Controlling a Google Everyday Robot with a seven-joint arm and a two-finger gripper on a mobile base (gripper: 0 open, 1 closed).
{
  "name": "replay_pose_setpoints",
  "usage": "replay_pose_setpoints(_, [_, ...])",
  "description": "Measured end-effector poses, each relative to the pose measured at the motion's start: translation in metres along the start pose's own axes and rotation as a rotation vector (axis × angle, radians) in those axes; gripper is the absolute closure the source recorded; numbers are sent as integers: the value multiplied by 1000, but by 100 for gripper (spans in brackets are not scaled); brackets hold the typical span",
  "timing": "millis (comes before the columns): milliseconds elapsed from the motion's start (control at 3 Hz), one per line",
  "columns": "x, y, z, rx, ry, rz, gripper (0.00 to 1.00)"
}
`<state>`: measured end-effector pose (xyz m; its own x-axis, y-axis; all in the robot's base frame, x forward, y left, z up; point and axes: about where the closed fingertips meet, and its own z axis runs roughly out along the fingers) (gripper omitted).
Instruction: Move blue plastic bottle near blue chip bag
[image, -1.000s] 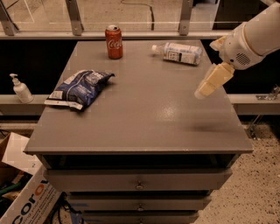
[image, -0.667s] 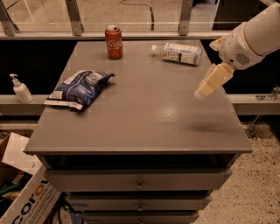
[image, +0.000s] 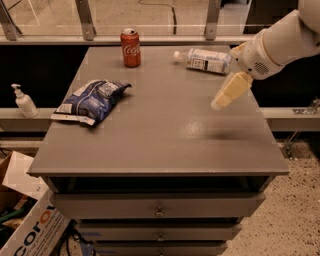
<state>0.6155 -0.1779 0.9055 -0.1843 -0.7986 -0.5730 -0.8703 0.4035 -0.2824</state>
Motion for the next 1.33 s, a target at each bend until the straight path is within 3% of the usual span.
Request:
replay_pose_setpoints(667, [4, -53, 75, 62, -44, 73, 0])
replay_pose_setpoints(1000, [14, -89, 96, 86, -100, 167, 0])
replay_pose_setpoints(1333, [12, -126, 97, 125, -191, 234, 0])
